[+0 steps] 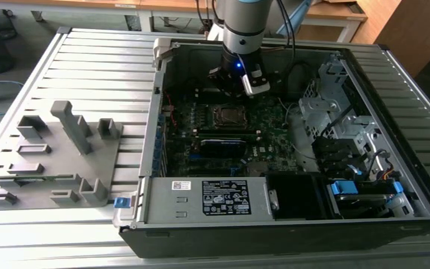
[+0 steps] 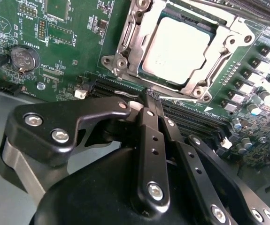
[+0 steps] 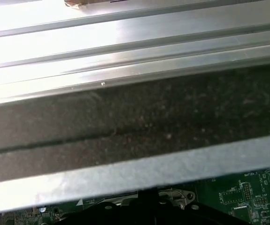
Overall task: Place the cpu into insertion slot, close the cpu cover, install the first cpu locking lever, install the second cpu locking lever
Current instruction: 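Install the first cpu locking lever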
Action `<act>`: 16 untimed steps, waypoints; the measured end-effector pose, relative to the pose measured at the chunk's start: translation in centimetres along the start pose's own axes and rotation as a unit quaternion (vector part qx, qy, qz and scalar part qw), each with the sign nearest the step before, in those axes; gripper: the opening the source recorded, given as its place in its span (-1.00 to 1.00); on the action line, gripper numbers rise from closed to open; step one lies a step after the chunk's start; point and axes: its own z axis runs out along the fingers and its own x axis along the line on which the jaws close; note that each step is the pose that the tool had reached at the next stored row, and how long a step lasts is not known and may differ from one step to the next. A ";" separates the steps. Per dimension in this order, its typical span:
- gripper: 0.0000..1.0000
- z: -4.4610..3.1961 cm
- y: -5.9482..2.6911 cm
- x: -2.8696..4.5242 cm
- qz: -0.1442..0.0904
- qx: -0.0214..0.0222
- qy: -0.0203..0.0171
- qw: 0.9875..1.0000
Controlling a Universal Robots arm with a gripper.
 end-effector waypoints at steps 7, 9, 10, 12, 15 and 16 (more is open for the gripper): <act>-0.80 -0.01 0.01 0.00 0.001 -0.011 0.002 1.000; -0.80 -0.01 0.00 0.00 0.001 -0.011 0.002 1.000; -0.80 -0.01 0.00 0.00 0.001 -0.011 0.002 1.000; -0.80 0.02 -0.01 0.00 0.001 -0.011 0.002 1.000; -0.80 0.05 0.08 0.02 0.001 -0.011 0.002 1.000; -0.80 0.06 0.13 0.03 0.001 -0.011 0.002 1.000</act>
